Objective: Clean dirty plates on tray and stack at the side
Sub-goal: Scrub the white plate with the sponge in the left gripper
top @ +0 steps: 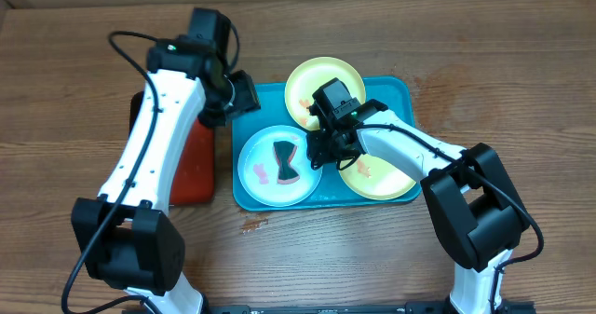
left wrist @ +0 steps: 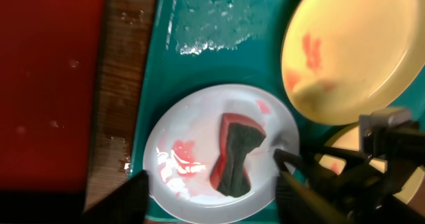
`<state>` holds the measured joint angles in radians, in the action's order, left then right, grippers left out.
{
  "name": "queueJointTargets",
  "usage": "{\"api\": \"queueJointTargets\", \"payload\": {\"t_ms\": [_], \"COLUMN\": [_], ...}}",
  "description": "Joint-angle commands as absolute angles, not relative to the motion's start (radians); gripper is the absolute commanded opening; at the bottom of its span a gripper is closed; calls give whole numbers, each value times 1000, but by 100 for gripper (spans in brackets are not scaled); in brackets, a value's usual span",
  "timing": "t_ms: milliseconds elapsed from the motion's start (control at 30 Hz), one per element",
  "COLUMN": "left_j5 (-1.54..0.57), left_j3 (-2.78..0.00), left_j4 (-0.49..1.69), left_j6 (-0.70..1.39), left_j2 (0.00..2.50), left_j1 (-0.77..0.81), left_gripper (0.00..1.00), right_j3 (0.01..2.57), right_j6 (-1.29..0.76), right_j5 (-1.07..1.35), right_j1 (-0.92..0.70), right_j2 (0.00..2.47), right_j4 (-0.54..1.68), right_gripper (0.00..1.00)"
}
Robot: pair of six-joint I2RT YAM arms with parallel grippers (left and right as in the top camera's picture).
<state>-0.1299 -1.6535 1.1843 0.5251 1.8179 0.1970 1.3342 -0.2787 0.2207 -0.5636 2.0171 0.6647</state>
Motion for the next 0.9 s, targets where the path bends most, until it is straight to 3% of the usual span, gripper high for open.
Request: {"api": "queueJointTargets", "payload": {"t_ms": [0,133,333,467,867], "left_j5": [-154,-249,-281,-278,-256], "left_j3": [-1579,-1470,-1326,-1266,-1135], "left_j4": [1161,1068,906,840,675], "left_j6": [515,503,501,513,532], "left_j2": [1811,1811,1811,1811,1811], "left_j1": [229,266,320,329,337], "left_gripper": [42,28,35,34,30], "right_j3": [1343,1343,1343,1343,1343], "right_j6": [-293,-293,-300,-346,-345], "right_j5": [218,218,218,218,218], "right_j1": [-566,-566,-566,-566,-566], "right_j2": [2039,2039,2039,2039,2039], "right_j4": [664,663,667,689,682], "right_gripper": [37,22,15,8,8]}}
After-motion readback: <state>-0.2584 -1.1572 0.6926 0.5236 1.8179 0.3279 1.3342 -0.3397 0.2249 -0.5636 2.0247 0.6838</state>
